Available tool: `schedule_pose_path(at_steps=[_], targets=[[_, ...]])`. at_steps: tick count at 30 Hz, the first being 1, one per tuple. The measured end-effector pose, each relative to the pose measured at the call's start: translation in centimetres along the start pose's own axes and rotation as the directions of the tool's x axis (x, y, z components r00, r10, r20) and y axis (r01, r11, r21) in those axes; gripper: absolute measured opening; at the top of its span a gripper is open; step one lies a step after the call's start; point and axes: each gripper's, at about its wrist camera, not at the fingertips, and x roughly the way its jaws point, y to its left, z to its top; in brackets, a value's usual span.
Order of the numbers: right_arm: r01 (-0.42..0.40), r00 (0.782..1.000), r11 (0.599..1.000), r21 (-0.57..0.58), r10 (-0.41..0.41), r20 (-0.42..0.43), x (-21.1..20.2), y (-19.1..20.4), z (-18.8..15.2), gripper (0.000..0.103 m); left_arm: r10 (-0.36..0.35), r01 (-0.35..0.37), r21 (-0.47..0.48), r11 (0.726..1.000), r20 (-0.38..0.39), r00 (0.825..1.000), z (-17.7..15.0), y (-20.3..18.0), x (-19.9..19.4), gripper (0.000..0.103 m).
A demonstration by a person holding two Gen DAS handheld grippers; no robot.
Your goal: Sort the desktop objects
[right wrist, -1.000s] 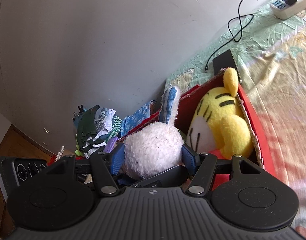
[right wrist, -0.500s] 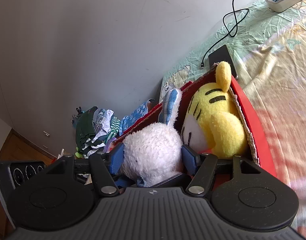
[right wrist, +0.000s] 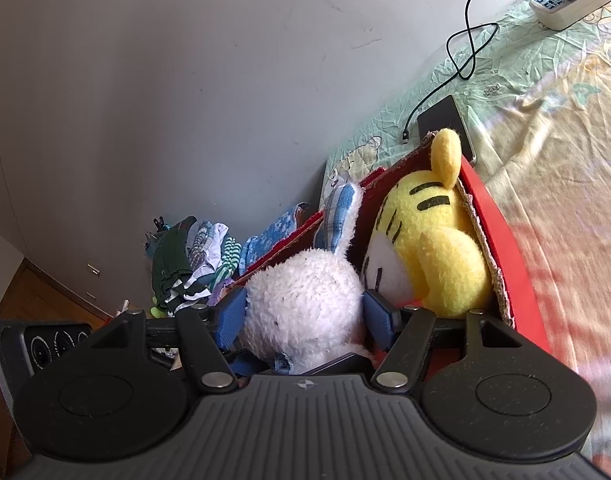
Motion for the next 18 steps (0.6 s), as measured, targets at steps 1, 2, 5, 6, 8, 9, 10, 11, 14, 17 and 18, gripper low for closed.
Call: schedule_pose_path(at_steps=[1, 2, 5, 6, 8, 9, 10, 11, 14, 17, 18], targets=[[0.003, 1.0, 1.0, -0.004, -0.003, 0.003, -0.1, 0.1, 0.0, 0.066, 0.001, -0.001, 0.003, 1.0, 0.001, 1.0, 0.0, 0.0, -0.1, 0.098], [0.006, 1.0, 1.0, -0.011, -0.006, 0.007, -0.2, 0.1, 0.0, 0.066, 0.004, -0.004, 0.006, 1.0, 0.004, 1.0, 0.0, 0.1, -0.2, 0.098], [0.014, 1.0, 1.0, -0.025, -0.014, 0.018, -0.4, 0.2, 0.1, 0.065, 0.058, -0.058, 0.008, 0.998, 0.031, 0.998, 0.0, 0.4, -0.9, 0.099], [0.016, 1.0, 1.0, -0.027, -0.015, 0.019, -0.4, 0.2, 0.1, 0.065, 0.078, -0.078, 0.001, 0.997, 0.034, 0.996, 0.0, 0.7, -1.0, 0.099], [0.019, 1.0, 0.999, -0.03, -0.018, 0.022, -0.4, 0.2, 0.1, 0.065, 0.064, -0.063, -0.04, 0.997, 0.02, 0.998, 0.1, 1.9, -1.1, 0.099], [0.02, 1.0, 0.999, -0.032, -0.019, 0.025, -0.4, 0.2, 0.1, 0.065, 0.048, -0.046, -0.061, 0.997, 0.022, 0.999, 0.1, 2.4, -1.3, 0.099], [0.023, 0.999, 0.999, -0.035, -0.022, 0.031, -0.5, 0.3, 0.1, 0.065, 0.038, -0.036, -0.072, 0.997, 0.028, 0.999, 0.1, 2.7, -1.5, 0.098], [0.026, 0.999, 0.999, -0.04, -0.025, 0.039, -0.6, 0.3, 0.1, 0.065, 0.035, -0.032, -0.076, 0.997, 0.032, 0.999, 0.1, 2.8, -1.7, 0.098], [0.041, 0.998, 0.997, -0.067, -0.037, 0.057, -0.9, 0.5, 0.2, 0.064, 0.042, -0.04, -0.07, 0.997, 0.035, 0.998, 0.0, 2.6, -1.6, 0.098], [0.045, 0.997, 0.995, -0.085, -0.04, 0.059, -1.1, 0.5, 0.1, 0.061, 0.057, -0.056, -0.058, 0.997, 0.032, 0.998, 0.0, 2.2, -1.2, 0.098], [0.046, 0.997, 0.995, -0.088, -0.041, 0.06, -1.2, 0.5, 0.0, 0.059, 0.06, -0.058, -0.056, 0.997, 0.029, 0.998, 0.0, 2.2, -1.2, 0.098]])
